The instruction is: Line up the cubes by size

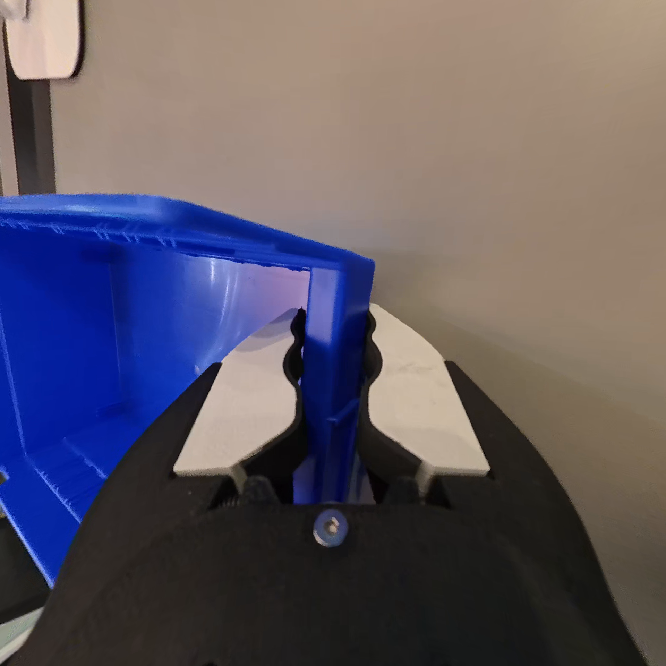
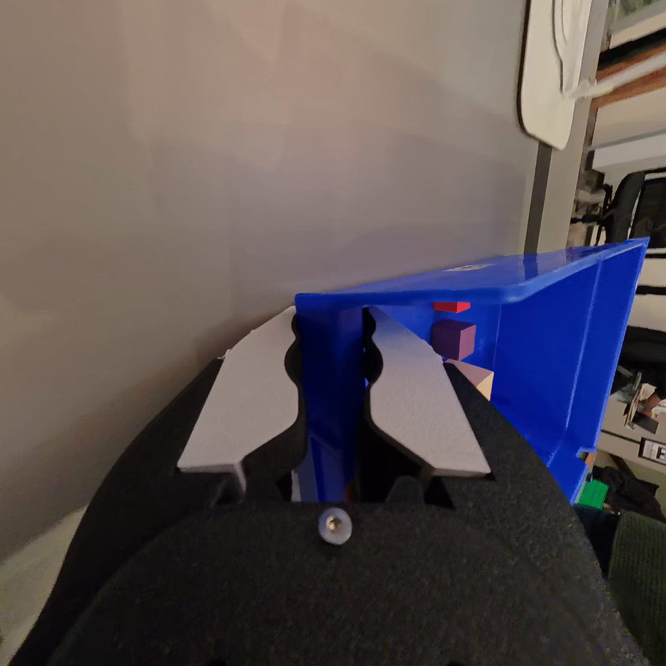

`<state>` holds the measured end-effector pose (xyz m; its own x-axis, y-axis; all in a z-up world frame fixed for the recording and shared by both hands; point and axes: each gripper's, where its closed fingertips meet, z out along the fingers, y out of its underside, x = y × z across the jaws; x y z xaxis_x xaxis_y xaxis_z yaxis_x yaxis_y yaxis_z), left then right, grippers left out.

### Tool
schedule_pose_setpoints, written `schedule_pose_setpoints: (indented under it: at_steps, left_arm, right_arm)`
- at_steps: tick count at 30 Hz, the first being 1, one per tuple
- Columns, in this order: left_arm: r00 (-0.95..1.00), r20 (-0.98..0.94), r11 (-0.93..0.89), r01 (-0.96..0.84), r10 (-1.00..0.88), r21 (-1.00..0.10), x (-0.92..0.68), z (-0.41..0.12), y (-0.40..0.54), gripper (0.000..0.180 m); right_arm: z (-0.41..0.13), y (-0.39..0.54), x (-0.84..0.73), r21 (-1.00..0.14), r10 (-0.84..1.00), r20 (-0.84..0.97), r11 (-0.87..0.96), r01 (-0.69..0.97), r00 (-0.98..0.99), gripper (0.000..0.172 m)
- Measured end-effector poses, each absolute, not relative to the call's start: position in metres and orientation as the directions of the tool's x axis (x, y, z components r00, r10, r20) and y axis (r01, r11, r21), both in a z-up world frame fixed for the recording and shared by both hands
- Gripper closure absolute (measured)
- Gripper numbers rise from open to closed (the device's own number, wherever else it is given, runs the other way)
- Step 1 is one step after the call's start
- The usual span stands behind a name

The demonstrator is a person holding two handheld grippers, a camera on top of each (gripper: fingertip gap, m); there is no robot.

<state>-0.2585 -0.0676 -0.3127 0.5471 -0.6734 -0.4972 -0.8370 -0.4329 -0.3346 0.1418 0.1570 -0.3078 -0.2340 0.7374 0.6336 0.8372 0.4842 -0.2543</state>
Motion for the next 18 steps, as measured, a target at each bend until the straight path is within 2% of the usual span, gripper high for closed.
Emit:
schedule_pose_setpoints:
  at_steps: [10, 18]
  left_arm:
    - [0.49, -0.491, -0.359, -0.869, -0.721, -0.339, -0.21, -0.313, -0.131, 0.149]
    - [0.439, -0.482, -0.301, -0.891, -0.758, -0.339, -0.187, -0.313, -0.161, 0.149]
  right_arm:
    - [-0.308, 0.073, 0.109, -0.245, 0.676, 0.628, 0.642, 0.726, -0.386, 0.142]
    - [-0.309, 0.045, 0.094, -0.247, 0.612, 0.627, 0.743, 0.622, -0.482, 0.141]
